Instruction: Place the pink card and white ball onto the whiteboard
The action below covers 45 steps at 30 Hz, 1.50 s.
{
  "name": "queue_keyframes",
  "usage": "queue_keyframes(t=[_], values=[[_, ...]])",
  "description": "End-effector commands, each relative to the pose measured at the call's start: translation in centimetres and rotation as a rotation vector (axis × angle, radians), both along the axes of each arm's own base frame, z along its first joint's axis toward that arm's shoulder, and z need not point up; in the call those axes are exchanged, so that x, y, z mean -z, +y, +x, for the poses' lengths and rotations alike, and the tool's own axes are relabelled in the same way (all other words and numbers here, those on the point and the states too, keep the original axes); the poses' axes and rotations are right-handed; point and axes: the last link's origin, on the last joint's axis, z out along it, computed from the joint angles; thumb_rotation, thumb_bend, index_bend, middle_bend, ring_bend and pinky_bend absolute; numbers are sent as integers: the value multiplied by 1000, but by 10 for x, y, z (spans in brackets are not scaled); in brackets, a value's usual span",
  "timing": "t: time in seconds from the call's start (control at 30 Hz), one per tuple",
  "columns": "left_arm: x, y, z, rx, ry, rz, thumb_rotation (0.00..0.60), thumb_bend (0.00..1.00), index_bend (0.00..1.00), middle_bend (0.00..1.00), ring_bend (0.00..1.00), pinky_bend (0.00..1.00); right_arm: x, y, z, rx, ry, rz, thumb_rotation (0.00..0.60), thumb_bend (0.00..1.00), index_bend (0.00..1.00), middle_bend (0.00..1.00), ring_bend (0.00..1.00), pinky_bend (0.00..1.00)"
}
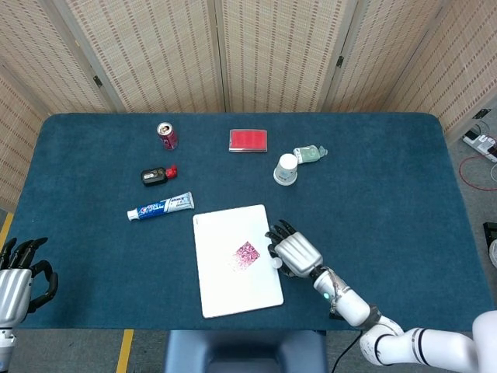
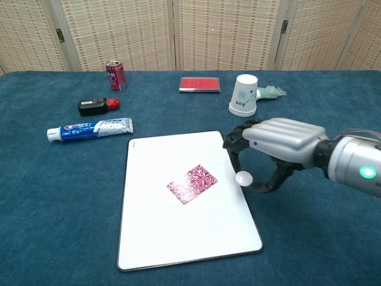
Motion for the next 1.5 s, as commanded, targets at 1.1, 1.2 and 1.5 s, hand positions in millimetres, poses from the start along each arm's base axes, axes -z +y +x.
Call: queue_keyframes(t=[1.1,1.2,1.5], values=[[-3,-2,-6,-18,-23,-10,600,176,195,184,159,0,37,-25,63,-25,68,3,600,351,268,172,50,0],[-4,-2,-5,-15,-25,-6,600,176,195,184,159,0,19,-25,57,-21,47,-40,600,352,267,172,54,0],[-1,5,-7,-22,-33,1,600,176,194,184,159,0,-71,-12,-2,21,61,-291,600,352,251,153,72,0]])
